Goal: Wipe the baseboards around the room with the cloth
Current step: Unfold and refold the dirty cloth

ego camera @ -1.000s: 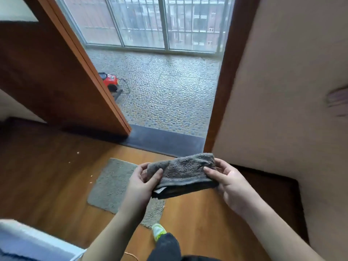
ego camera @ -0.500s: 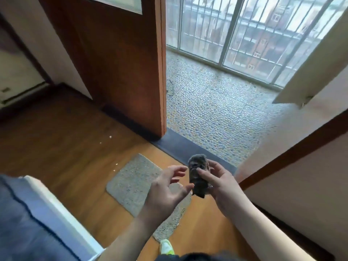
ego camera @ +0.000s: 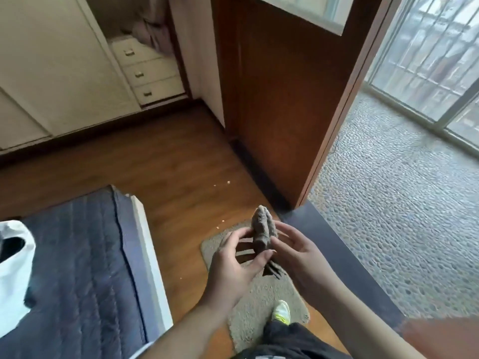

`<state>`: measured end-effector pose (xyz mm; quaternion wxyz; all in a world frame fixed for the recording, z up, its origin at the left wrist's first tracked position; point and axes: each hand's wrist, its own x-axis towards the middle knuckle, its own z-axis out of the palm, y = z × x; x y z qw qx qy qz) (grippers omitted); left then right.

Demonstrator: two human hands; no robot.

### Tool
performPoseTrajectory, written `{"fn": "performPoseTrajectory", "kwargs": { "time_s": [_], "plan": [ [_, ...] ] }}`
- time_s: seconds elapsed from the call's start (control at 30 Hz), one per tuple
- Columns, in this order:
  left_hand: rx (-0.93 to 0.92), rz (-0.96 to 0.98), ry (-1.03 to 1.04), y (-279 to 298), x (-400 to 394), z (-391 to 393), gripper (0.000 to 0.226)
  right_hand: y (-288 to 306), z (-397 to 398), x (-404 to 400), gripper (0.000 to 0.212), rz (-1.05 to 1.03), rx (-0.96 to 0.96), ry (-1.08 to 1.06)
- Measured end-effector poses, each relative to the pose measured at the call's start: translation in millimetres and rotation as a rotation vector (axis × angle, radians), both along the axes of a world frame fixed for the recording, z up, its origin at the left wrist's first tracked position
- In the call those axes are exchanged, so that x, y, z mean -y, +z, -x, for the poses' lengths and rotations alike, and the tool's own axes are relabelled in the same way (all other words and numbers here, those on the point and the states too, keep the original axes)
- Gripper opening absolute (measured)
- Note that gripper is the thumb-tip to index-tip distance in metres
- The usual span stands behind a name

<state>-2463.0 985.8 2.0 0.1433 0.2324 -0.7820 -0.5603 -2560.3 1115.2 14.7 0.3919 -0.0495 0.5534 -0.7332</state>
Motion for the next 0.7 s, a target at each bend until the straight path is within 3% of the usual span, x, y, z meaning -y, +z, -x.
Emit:
{"fn": "performPoseTrajectory", "kwargs": {
  "time_s": [0.17,0.33,0.53,0.7],
  "plan": [
    [0.045,-0.035,0.222,3.5,27.6,39.0,0.044,-0.1,55.9,42.4,0.034,0.002,-0.035,0.206],
    [0.080,-0.016,0.378,3.6,53.3,49.9,0.020,-3.4,90.4,82.6,0.025,-0.038,-0.038,0.355],
    [0.049,-0.096,0.608,10.2,101.9,47.3,0.019,-8.2,106.2,152.3,0.017,-0.093,-0.042,0.447],
    [0.040,-0.044,0.798,5.1,178.5,33.0,0.017,-8.7,129.6,232.9,0.015,-0.181,-0.262,0.427]
  ]
}}
